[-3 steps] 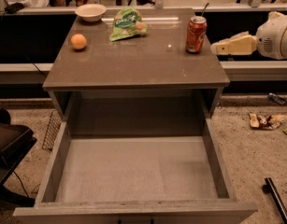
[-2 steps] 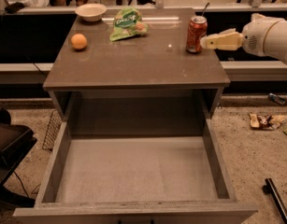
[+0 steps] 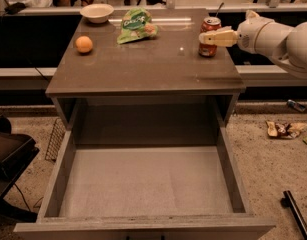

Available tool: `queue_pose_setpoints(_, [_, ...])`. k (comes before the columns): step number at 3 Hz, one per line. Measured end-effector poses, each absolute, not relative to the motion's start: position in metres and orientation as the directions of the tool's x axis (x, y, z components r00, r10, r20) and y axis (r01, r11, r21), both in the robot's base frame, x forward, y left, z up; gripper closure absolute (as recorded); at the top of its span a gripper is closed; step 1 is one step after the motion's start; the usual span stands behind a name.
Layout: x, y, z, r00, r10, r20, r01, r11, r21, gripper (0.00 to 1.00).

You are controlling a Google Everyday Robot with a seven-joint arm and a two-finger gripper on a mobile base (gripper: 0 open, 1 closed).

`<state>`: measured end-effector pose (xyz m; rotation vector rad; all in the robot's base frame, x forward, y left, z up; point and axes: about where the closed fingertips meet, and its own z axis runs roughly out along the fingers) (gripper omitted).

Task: Move coke can near orange

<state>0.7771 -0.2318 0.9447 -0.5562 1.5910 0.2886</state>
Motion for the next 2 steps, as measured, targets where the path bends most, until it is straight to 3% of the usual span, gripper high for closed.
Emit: queue_pose_setpoints(2, [0.822, -0.223, 0.923, -0.004, -0.161, -0.987, -0.523, 0.842, -0.135, 0.0])
